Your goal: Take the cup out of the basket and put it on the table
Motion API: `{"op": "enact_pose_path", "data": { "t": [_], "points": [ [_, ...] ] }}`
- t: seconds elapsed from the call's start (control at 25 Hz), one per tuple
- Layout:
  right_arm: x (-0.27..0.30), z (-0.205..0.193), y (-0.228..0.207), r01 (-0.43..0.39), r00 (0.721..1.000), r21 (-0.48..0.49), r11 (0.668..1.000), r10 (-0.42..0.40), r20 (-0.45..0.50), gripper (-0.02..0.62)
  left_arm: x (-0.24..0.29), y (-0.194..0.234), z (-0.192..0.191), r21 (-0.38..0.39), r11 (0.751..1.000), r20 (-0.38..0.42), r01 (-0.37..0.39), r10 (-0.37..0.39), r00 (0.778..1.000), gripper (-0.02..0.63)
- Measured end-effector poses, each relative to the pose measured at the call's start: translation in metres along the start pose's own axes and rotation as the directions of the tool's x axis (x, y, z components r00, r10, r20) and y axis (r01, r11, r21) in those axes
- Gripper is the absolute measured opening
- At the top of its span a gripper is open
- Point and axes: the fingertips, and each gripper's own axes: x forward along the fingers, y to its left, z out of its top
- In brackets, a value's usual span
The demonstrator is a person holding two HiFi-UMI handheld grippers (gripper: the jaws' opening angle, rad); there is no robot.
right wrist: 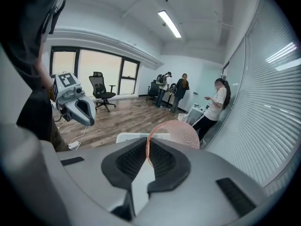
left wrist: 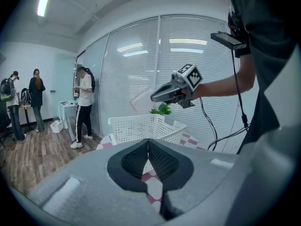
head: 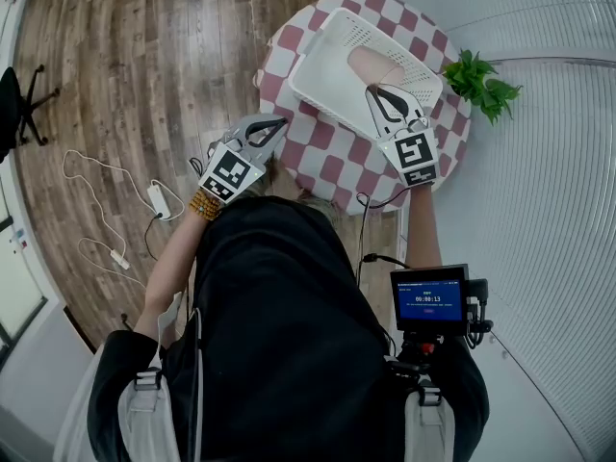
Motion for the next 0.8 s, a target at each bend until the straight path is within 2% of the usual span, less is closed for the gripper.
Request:
{"op": "enact_pose_path", "data": {
  "t": [0.44, 0.8],
  "points": [
    [-0.018, 0.022, 0.023, -0.056, 0.982, 0.108, 0.993, 0.035, 0.187, 0.023, 0.006, -0.001, 0.005, 0.011, 1.0, 0.013, 0.015, -0.016, 1.0, 0.006],
    [-0.028, 0.038, 0.047, -0.12, 0.932, 0.17, 0.978, 0.052, 0.357, 0.023, 0.008, -0.002, 0.02, 0.028, 0.999, 0.062, 0.035, -0.037, 0.997, 0.006]
  ]
}}
